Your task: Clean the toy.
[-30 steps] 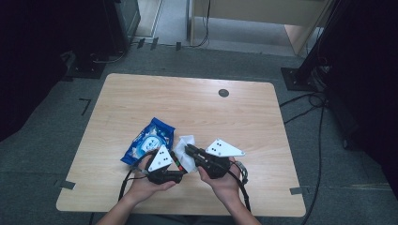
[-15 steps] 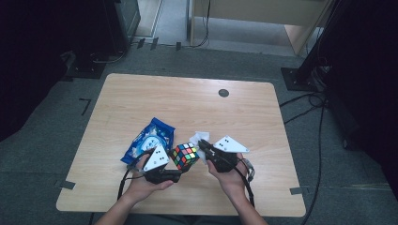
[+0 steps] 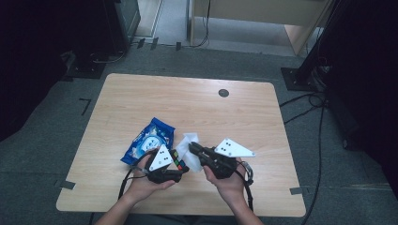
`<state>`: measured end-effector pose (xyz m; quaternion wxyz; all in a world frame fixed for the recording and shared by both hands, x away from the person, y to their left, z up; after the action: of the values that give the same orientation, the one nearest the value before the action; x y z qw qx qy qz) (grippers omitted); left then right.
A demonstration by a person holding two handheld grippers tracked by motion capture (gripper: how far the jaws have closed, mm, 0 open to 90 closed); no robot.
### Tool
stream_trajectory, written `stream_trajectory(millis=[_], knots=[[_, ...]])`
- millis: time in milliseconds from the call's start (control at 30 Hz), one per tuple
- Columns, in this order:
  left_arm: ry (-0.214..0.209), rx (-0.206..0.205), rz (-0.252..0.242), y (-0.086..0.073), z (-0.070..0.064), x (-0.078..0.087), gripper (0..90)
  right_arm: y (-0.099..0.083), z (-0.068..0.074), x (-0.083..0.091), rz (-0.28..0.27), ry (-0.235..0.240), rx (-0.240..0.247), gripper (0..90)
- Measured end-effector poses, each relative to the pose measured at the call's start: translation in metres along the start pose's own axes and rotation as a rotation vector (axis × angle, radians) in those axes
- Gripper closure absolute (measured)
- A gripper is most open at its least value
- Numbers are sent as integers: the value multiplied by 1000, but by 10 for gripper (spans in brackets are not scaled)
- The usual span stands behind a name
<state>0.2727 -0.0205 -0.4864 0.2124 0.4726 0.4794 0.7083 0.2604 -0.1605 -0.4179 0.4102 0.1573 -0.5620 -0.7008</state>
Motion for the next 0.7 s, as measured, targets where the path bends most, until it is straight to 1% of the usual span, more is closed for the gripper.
stream_trajectory(millis=[67,100,133,167,200,267,300,367,400,433,500,567,600,633,667,700], knots=[[-6,-1,-20,2,-2,2,340,-7,4,-7,29,-3,30,865],[-4,-3,-29,4,-2,4,340,-10,2,-10,40,-12,32,865],[3,-9,-29,5,-2,5,340,-13,-1,-11,46,-18,25,864],[6,-13,-32,5,-2,6,340,-14,-4,-11,34,-14,0,864],[12,-10,-36,5,-1,7,340,-15,-8,-11,34,-19,-17,864],[16,-7,-38,5,1,8,341,-16,-16,-10,36,-61,5,864],[15,-3,-38,5,1,8,341,-17,-20,-10,40,-77,8,863],[21,0,-38,5,3,9,341,-21,-34,-10,48,-119,-4,863],[14,11,-50,6,4,10,341,-24,-41,-10,65,-150,-7,864],[9,20,-64,7,5,12,341,-28,-51,-10,92,-191,1,864],[21,21,-66,9,8,15,340,-37,-70,-10,130,-248,-25,864],[30,37,-63,8,12,16,340,-42,-92,-6,158,-337,-27,863],[35,39,-54,6,14,15,340,-44,-102,-3,161,-387,-24,861],[40,44,-52,5,15,15,341,-44,-110,1,168,-434,-10,856],[39,48,-50,5,15,15,340,-43,-116,4,167,-451,-14,849],[38,49,-50,5,16,14,340,-42,-118,7,156,-451,-30,842]])
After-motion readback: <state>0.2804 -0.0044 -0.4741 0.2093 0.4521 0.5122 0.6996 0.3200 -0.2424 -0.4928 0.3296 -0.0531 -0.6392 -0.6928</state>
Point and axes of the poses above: each handheld gripper's, and its own axes: x roughly backward along the jaws, y roughly out of its top, z roughly to its left, the point moved 5 cm from there along -x, roughly forward along the jaws, and after that the axes turned 6 degrees about -x, right-handed, at the moved point
